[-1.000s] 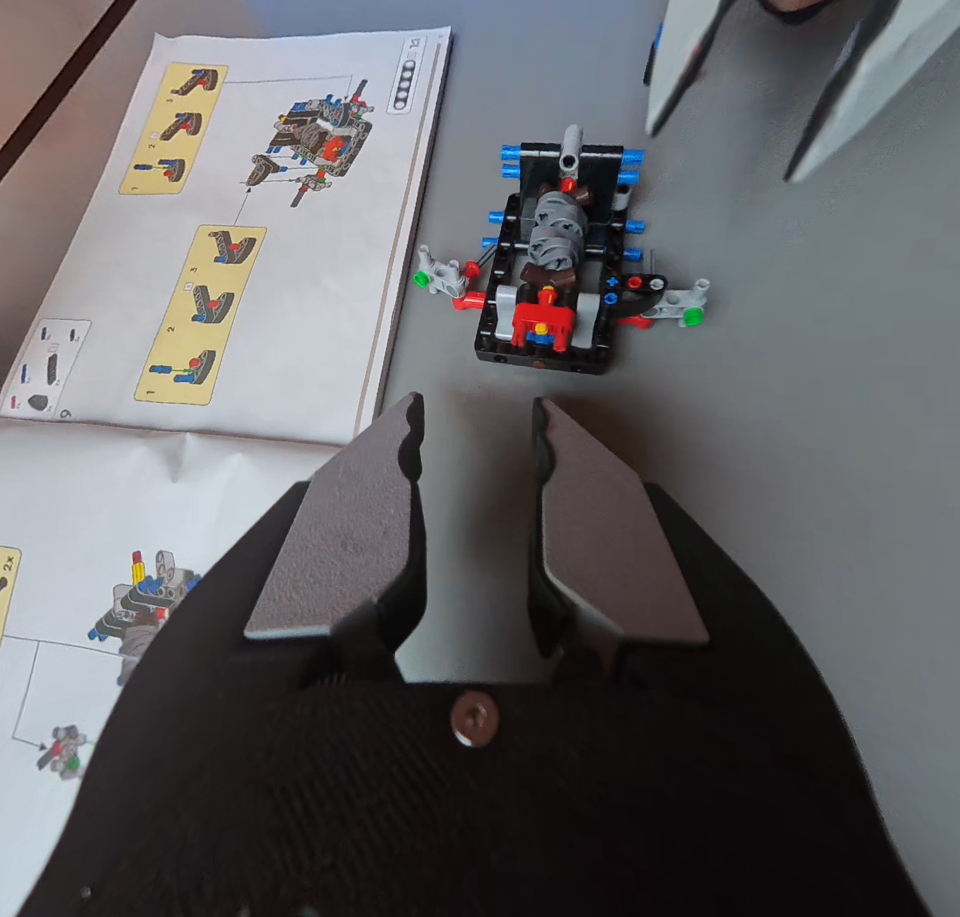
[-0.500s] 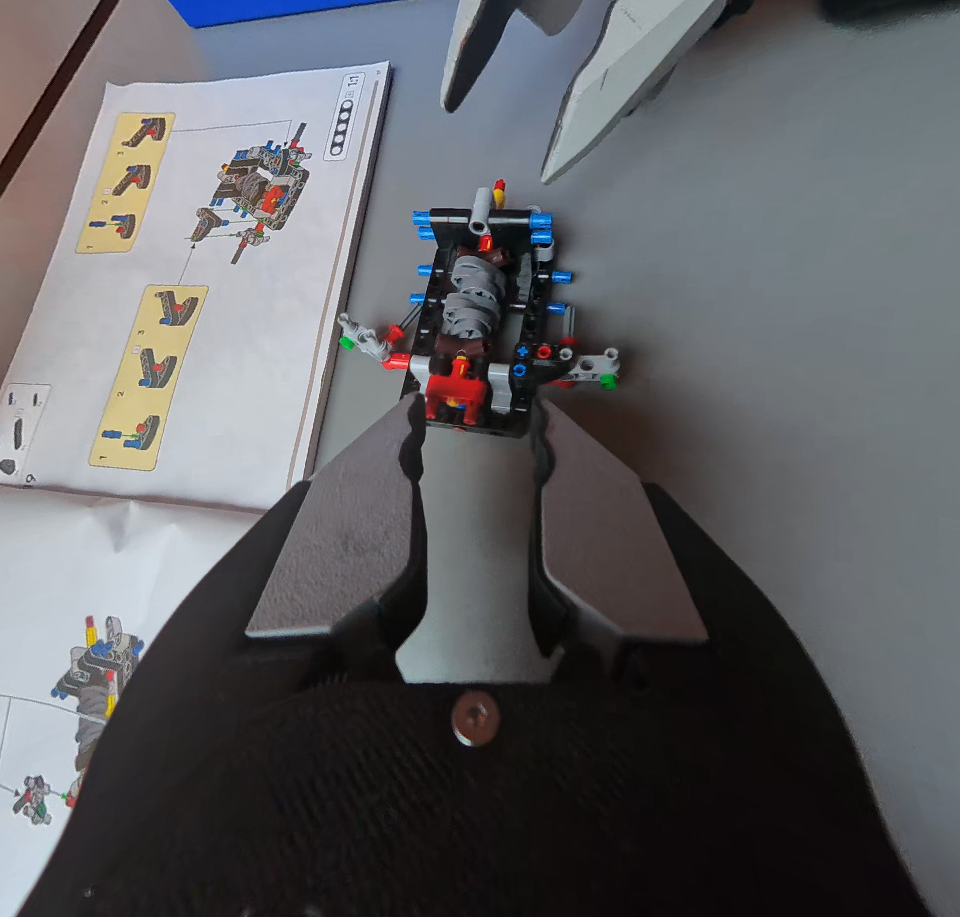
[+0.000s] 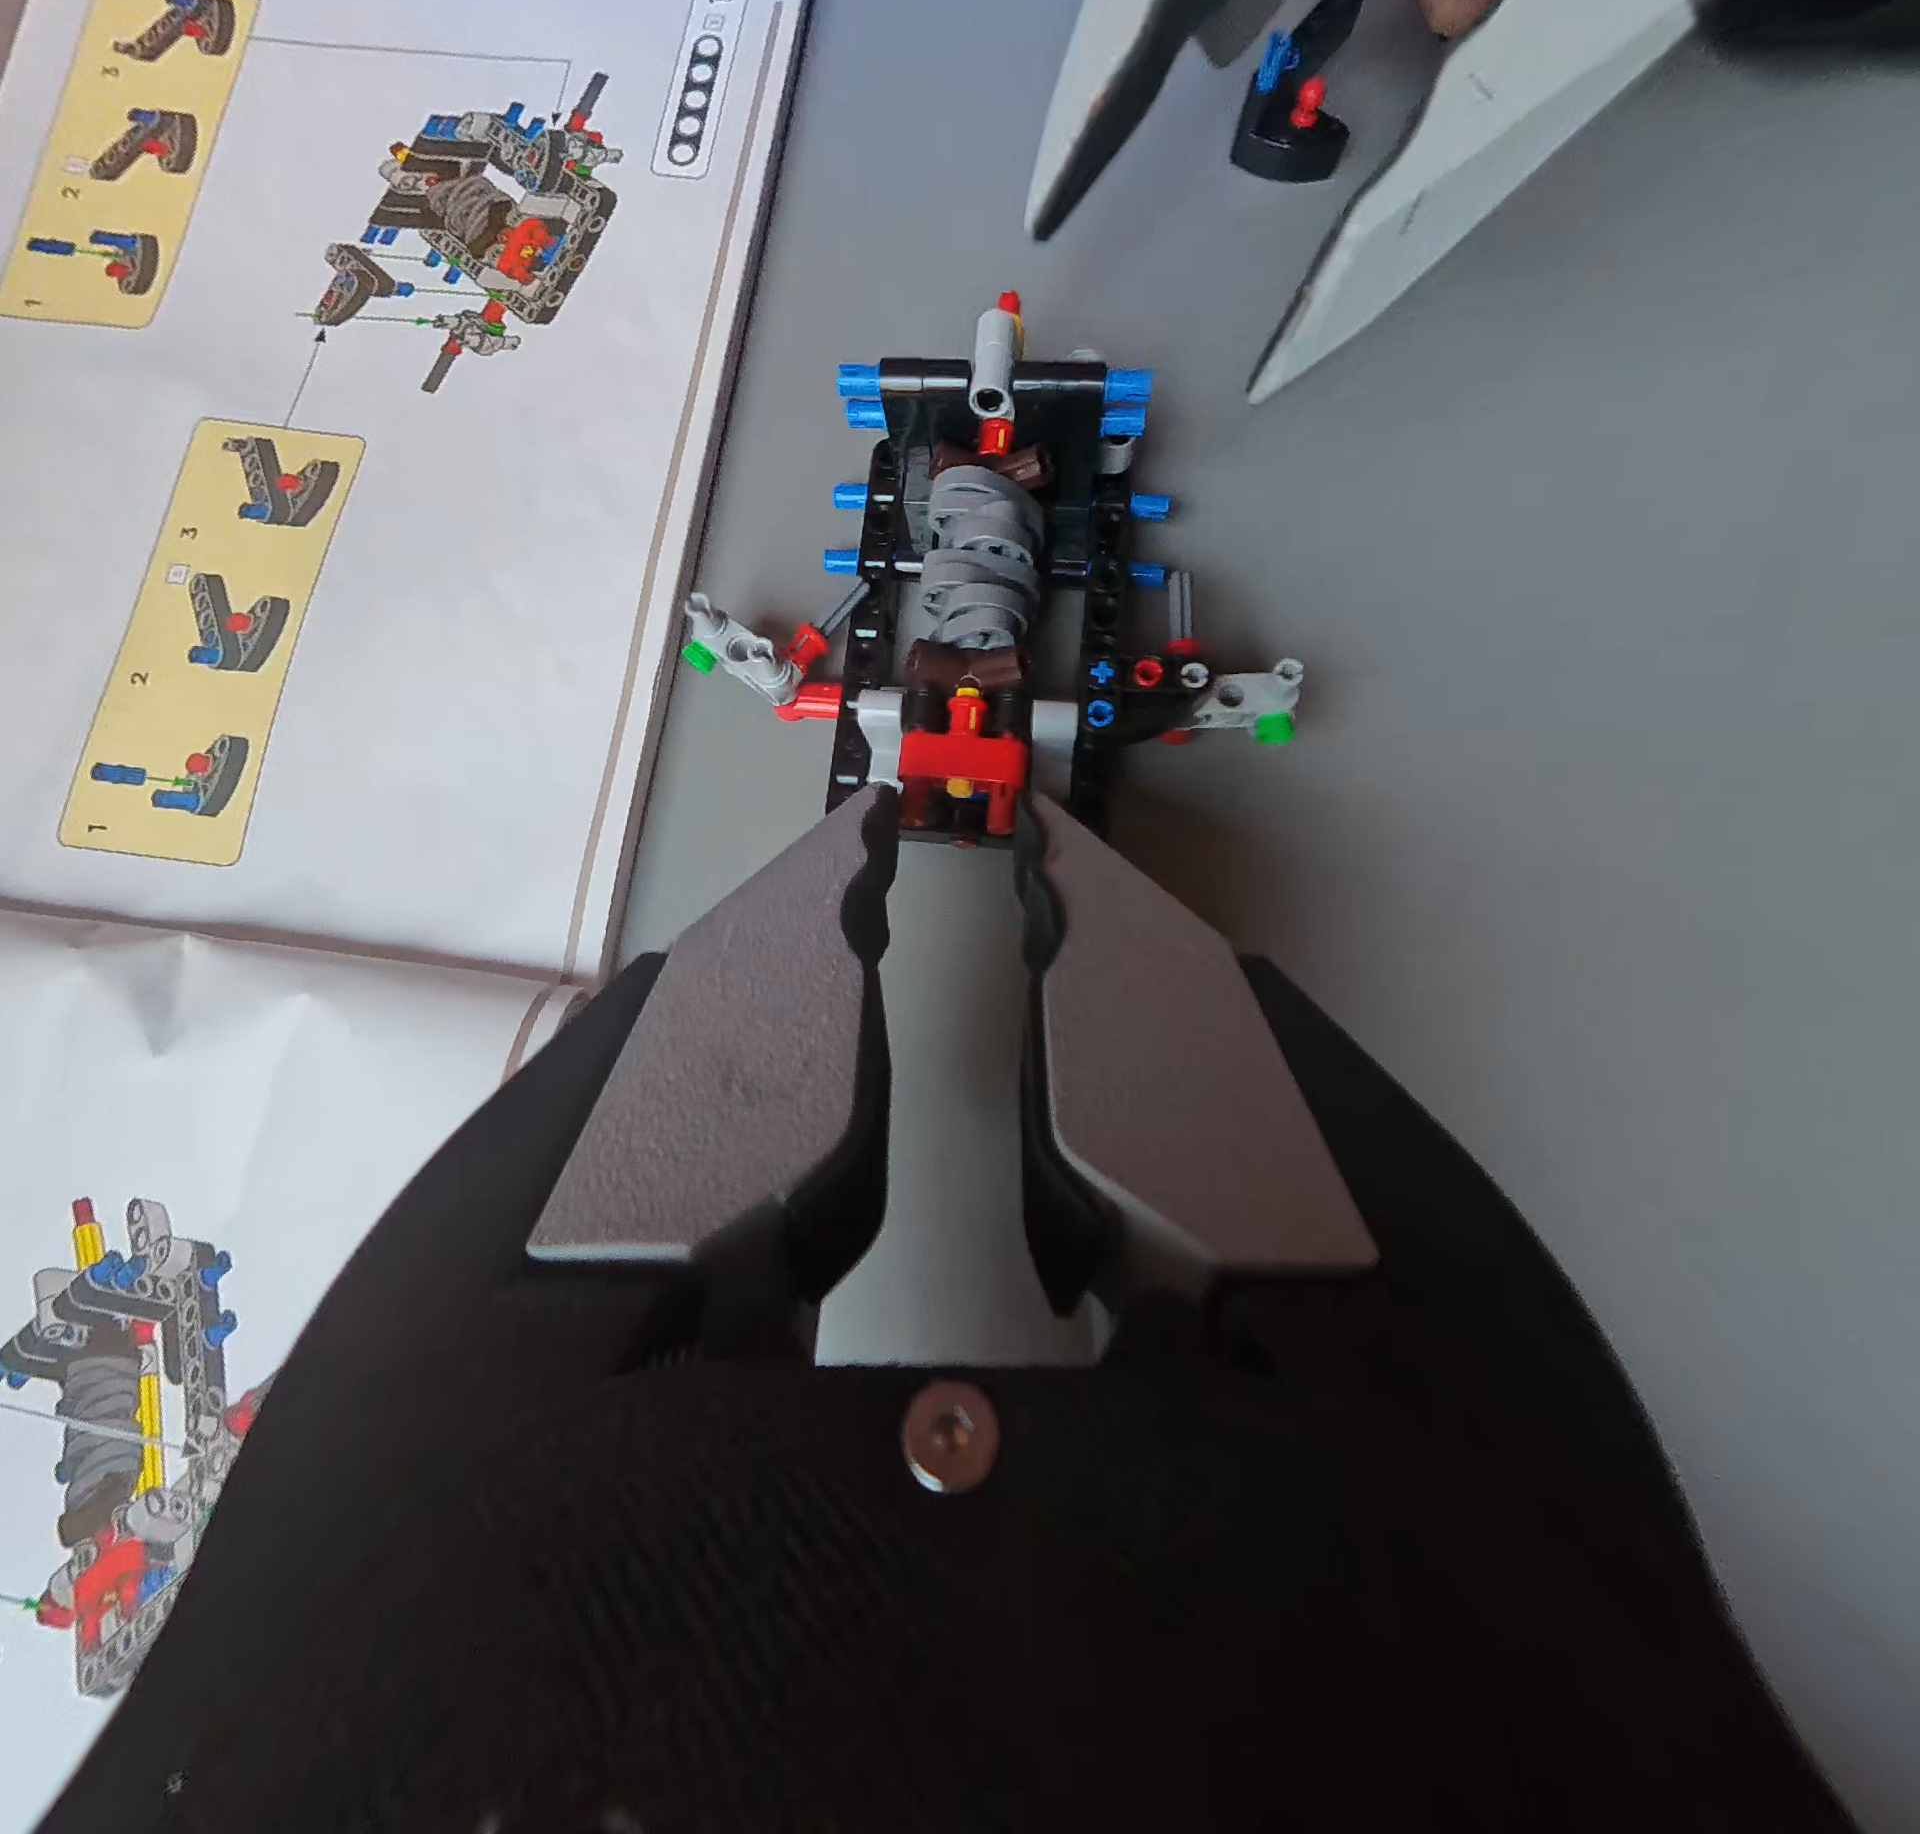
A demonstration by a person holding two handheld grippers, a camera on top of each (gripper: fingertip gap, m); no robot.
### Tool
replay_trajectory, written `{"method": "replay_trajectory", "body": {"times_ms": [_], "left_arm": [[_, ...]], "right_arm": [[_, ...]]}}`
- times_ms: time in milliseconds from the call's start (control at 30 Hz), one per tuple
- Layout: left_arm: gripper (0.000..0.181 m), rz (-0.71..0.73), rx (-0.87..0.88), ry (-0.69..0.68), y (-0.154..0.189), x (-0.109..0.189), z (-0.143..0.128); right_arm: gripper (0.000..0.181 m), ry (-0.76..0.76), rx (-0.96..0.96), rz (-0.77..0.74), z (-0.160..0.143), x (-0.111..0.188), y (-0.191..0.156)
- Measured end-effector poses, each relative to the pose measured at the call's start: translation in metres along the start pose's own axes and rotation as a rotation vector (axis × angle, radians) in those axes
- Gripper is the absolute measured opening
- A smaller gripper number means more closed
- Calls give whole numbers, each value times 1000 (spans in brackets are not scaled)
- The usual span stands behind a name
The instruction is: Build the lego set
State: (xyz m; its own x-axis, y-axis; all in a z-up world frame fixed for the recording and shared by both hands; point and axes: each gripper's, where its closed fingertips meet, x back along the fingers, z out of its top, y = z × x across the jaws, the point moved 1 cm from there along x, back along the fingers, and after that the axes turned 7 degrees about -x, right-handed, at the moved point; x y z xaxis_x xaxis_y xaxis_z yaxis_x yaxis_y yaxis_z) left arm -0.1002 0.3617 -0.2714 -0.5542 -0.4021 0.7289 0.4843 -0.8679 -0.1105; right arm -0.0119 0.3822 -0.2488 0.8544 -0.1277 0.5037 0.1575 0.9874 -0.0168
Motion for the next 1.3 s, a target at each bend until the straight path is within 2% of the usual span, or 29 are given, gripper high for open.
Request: {"method": "replay_trajectory", "body": {"times_ms": [167, 267, 367, 433, 500, 600, 767, 967, 1100, 1300], "left_arm": [[19, 93, 78, -50, -18, 7, -10], [19, 113, 96, -60, -16, 9, -14], [34, -8, 156, -59, 21, 10, -6], [33, -160, 166, 28, 58, 15, 12], [33, -179, 159, 65, 69, 22, 19], [33, -75, 137, 28, 54, 29, 7], [32, -61, 148, 9, 52, 32, -7], [32, 90, 130, -1, 31, 32, -25], [32, 57, 151, 35, 37, 28, -22], [33, 38, 93, 28, 42, 12, -9]], "right_arm": [[42, 70, -50, -19, 9, 11, 12], [42, 89, -59, -34, 12, 14, 16], [41, 99, -39, -53, 14, 16, 17], [41, 113, -33, -63, 16, 18, 18], [41, 135, -37, -72, 20, 21, 20], [40, 167, -42, -100, 23, 28, 26], [40, 226, -67, -126, 29, 38, 33], [40, 356, -95, -112, 44, 58, 36], [41, 390, -141, -85, 45, 63, 40], [42, 383, -146, -73, 43, 63, 41]]}}
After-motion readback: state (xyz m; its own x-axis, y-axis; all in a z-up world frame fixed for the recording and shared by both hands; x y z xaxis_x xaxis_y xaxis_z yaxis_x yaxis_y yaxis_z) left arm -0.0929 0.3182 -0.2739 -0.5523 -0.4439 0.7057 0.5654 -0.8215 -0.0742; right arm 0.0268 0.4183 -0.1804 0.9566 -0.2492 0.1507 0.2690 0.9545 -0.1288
